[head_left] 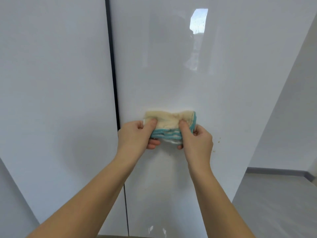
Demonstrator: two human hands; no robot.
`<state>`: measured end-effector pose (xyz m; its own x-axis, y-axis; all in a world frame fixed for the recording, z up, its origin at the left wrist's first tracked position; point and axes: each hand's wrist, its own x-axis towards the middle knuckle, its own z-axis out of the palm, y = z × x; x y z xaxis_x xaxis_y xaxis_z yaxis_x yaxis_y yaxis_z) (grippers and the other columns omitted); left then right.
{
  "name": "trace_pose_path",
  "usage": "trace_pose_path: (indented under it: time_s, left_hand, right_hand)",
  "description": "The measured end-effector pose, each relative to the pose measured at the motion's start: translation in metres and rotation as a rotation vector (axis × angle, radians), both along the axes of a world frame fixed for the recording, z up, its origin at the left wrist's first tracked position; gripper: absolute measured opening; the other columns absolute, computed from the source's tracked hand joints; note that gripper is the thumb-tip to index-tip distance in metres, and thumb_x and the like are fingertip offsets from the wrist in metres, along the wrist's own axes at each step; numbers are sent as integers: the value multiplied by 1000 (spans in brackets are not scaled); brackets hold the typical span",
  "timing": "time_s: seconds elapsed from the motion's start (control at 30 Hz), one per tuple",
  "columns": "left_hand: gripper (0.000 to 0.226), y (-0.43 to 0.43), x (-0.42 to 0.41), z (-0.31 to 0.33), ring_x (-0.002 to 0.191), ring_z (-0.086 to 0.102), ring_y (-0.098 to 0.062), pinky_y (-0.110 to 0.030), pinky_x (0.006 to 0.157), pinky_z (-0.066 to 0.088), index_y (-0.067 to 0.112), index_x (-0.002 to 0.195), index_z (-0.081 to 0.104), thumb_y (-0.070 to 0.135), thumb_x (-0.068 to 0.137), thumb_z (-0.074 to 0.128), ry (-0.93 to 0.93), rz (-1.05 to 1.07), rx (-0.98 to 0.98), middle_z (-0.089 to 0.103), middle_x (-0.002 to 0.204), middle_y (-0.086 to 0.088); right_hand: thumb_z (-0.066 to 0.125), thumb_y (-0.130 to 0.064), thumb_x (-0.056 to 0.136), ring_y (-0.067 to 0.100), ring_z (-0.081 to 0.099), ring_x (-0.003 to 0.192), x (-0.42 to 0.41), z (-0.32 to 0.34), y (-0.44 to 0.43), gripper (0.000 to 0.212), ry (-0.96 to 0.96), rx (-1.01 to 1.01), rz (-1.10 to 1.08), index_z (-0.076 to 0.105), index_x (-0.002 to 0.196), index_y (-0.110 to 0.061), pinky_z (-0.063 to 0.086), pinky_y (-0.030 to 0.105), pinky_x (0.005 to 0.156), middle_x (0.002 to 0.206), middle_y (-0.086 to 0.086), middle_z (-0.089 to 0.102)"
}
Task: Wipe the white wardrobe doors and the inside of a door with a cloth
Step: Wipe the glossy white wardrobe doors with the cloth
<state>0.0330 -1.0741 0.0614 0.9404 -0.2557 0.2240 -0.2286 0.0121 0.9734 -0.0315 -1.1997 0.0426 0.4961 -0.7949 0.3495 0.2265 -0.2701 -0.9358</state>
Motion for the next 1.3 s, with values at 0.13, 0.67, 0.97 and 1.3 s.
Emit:
trace_pose_path:
  time_s: [0.13,0.67,0.97,1.3]
  left_hand:
    - [32,-2,-3,-55,54,71,-23,-34,52,59,-1,76,68,26,91,65,105,50,109,71,60,-11]
    - [37,-35,-27,17,47,67,-14,-28,55,50,7,74,67,38,90,58,-238,99,150,70,59,1]
    - [40,-43,-27,-64,48,66,-12,-37,69,56,12,67,68,40,91,52,-68,48,437,69,56,2]
    - [38,-61,-46,63,43,65,-12,-34,65,56,11,66,63,40,90,55,-419,102,184,68,54,3]
  right_hand:
    - [69,-31,85,22,60,50,-3,-65,1,33,148,90,-7,57,64,-9,39,16,39,56,5,55]
    - [67,-37,87,15,48,43,-31,17,-35,38,-66,-63,-13,52,65,-9,39,24,42,52,-2,48]
    - [65,-45,78,20,44,51,-29,-86,-49,44,191,89,-42,49,64,-7,39,35,54,53,2,45]
    - [65,-39,82,15,39,54,-46,59,-69,36,-143,-102,-64,49,61,-14,34,33,54,53,-7,43]
